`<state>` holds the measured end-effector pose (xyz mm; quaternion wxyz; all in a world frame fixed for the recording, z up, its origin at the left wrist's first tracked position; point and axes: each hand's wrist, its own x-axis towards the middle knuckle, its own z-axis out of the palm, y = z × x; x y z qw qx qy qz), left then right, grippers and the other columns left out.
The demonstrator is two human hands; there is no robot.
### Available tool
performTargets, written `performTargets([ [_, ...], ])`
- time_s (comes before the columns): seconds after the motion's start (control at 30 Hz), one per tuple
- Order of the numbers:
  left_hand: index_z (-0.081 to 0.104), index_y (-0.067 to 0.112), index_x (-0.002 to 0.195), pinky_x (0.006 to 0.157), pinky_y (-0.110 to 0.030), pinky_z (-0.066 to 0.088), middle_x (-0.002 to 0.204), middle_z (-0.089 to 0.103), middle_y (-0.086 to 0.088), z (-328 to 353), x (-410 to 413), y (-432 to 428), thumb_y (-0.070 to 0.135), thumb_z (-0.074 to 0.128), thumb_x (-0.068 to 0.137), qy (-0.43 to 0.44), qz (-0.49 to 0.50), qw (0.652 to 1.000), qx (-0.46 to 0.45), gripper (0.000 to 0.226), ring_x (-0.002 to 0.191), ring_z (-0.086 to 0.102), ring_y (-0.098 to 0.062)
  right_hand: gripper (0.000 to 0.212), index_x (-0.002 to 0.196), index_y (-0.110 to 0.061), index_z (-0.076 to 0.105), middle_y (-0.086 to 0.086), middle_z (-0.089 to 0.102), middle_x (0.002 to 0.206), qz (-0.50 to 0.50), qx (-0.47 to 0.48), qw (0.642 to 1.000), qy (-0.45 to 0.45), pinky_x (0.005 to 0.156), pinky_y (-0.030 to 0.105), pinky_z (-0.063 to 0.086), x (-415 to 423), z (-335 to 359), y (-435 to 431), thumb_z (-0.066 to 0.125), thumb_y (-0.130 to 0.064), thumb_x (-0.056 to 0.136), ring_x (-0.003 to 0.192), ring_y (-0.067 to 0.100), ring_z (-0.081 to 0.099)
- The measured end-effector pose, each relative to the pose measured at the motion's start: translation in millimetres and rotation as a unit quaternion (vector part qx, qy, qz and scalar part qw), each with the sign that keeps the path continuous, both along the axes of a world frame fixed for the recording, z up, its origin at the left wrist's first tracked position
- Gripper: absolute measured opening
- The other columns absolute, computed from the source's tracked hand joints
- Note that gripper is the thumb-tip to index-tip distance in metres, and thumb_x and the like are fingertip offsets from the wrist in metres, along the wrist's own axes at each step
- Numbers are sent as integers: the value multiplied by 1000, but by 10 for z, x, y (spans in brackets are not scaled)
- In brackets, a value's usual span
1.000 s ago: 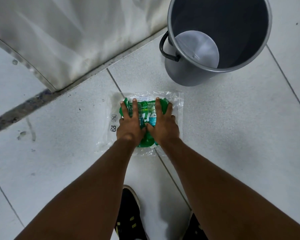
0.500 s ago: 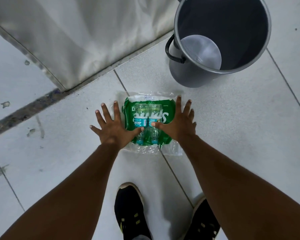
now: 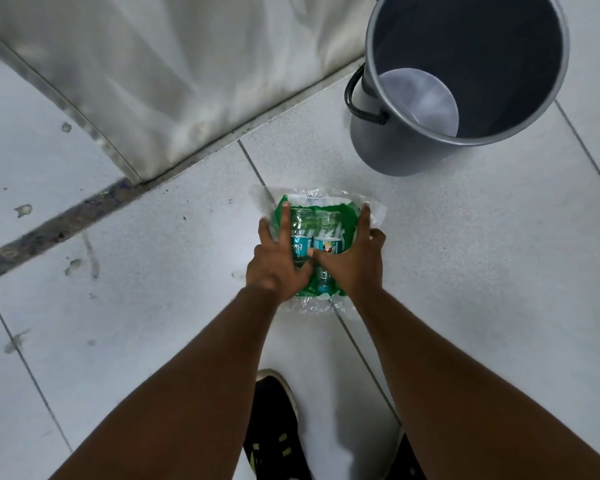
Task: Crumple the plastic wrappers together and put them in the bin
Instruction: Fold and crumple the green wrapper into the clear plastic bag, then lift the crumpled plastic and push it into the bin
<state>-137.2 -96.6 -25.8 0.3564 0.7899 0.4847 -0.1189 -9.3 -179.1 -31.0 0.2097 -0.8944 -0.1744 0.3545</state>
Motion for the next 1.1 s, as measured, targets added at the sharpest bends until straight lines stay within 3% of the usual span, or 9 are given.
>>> performTargets([
  [0.13,-32,55,137,91,-53,55,161,-15,-21,-41,-5,-40,55,60,87,-14,-4,1000,-23,105,122,54,-45,127,152,-40,-2,16,38,142,-14,-15,1000,-19,101,56,46,-49,-8,-8,85,-57,61,126,36,46],
  [0.27,-17,47,149,98,-53,50,160,-19,-20,-48,58,-125,57,48,93,0,-3,1000,-22,87,126,50,-45,116,153,-43,0,14,13,161,-17,38,999,-35,100,56,49,-148,12,-34,82,-46,72,136,42,41],
  [0.37,-10,46,151,101,-53,48,160,-17,-18,-48,100,-155,57,47,93,15,1,1000,-13,82,126,48,-44,102,154,-42,-5,15,7,165,43,15,998,-52,96,50,51,-215,30,-38,71,-46,85,130,41,51],
  [0.53,-19,53,145,95,-51,52,159,-16,-14,-57,121,-146,45,77,77,59,-20,998,-2,118,120,49,-40,94,152,-43,-11,15,12,163,144,9,987,-76,92,52,55,-244,33,-19,61,-47,91,118,39,58],
  [0.7,-12,49,149,91,-48,53,160,-13,-12,107,154,-214,46,82,71,74,-14,997,2,122,119,48,-37,91,153,-39,1,14,27,154,185,-23,979,-84,89,48,53,-212,149,5,65,-44,88,115,35,54],
  [0.93,-8,41,152,89,-44,56,161,-6,-6,1112,195,-382,48,79,73,45,16,999,22,118,125,46,-32,94,153,-39,2,12,27,153,187,-17,979,-80,88,45,52,-118,1168,-143,67,-43,85,120,33,49],
  [1.1,2,36,156,82,-29,53,158,13,5,2252,357,-294,46,76,78,-23,33,999,17,108,120,53,-19,96,152,-42,2,8,20,159,154,1,985,-78,94,45,52,72,2236,-147,68,-48,83,127,33,47],
])
